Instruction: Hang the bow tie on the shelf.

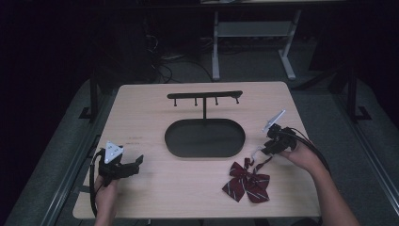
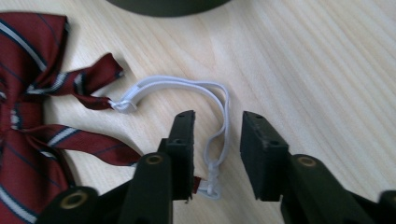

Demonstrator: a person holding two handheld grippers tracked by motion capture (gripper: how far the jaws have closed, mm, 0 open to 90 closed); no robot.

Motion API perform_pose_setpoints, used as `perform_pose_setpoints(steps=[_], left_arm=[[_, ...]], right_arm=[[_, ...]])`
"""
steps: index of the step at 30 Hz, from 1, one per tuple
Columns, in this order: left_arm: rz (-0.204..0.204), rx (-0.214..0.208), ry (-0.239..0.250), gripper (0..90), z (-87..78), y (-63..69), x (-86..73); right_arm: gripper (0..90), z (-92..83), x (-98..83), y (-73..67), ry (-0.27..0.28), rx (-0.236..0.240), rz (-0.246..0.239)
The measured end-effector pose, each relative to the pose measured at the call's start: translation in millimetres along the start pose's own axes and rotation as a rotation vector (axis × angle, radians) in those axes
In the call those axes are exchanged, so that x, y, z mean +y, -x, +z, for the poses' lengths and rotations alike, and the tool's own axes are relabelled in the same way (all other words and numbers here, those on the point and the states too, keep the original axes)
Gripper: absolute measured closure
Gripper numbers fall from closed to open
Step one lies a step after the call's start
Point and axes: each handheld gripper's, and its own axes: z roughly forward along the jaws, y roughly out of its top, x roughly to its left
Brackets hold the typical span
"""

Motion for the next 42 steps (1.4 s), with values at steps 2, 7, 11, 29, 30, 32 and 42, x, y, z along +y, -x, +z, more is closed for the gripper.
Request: perform_pose_setpoints(steps=[2,7,11,29,30,32,42], left_arm=[[-0.001,0.0,-0.001,13.5,-0.1,0.2,0.1],[0.0,-0.001,-0.003,13.5,-0.3,0.3,0.0],[-0.002,-0.001,-0.001,13.5,-0.1,-0.2,-0.1],[-0.005,0.0,-0.003,13.5,0.1,0.3,-0.1],[-0.002,-0.001,-0.005,13.5,0.0,0.3,0.0],[-0.001,-0.001,-0.007,13.5,0.1,0.7,-0.1],[-0.001,-0.002,-0.007,13.5,0.3,0.3,-0.4]], right_arm=[[67.2,1.2,0.4,-0.3,-0.011,-0.011,-0.004],[75.6,7.2,2.3,-1.0,-0.042,-0.033,-0.019],[80.3,9.0,3.3,-1.1,-0.046,-0.037,-0.026],[88.0,-15.5,2.1,-9.1,0.024,-0.007,-0.052],[88.1,-17.6,2.7,-10.0,0.026,-0.006,-0.057],[88.1,-20.4,3.8,-11.2,0.033,-0.004,-0.061],[88.2,-45.3,16.4,-20.6,0.111,0.029,-0.104]])
